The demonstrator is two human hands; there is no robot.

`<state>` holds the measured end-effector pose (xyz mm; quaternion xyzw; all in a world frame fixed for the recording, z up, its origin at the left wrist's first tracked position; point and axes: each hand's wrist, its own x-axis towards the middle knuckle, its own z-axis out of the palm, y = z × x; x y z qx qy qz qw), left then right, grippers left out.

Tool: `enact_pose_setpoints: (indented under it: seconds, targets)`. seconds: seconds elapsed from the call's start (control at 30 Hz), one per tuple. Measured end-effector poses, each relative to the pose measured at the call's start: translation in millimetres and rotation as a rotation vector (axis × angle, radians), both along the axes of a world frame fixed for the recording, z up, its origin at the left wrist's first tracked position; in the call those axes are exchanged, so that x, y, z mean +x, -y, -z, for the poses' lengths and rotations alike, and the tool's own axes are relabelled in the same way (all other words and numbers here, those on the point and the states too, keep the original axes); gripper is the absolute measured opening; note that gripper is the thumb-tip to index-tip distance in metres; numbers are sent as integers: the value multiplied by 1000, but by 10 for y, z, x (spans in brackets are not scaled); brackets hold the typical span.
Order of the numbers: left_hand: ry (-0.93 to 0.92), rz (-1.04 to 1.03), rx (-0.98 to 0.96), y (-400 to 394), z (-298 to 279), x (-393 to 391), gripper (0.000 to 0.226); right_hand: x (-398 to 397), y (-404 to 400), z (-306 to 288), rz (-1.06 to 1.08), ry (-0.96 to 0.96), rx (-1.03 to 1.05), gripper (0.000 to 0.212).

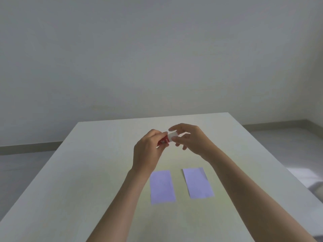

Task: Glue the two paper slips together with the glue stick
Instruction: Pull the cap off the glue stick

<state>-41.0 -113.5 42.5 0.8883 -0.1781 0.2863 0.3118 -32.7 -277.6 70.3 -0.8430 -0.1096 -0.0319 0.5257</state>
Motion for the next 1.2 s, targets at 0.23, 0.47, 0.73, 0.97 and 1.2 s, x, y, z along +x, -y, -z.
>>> enact_pose_setpoints:
  seconds: [0.23, 0.47, 0.73, 0.97, 1.2]
  targets:
    - [3, -20, 23, 32, -16, -29, 33, -3, -4, -109, 169, -119, -57, 55]
    - [-14, -14, 24, 23, 12, -59, 32, 2, 68, -86, -6, -70, -112, 17]
    - [-39, 7, 36, 84, 38, -75, 32, 21, 42, -40, 92, -95, -274, 35]
    - [-73, 20, -13, 84, 147, -50, 32, -1, 119, 40, -30, -28, -251, 11]
    - [-72, 33, -13, 108, 227, -11, 30, 25, 98, 149, 66, -111, -220, 34]
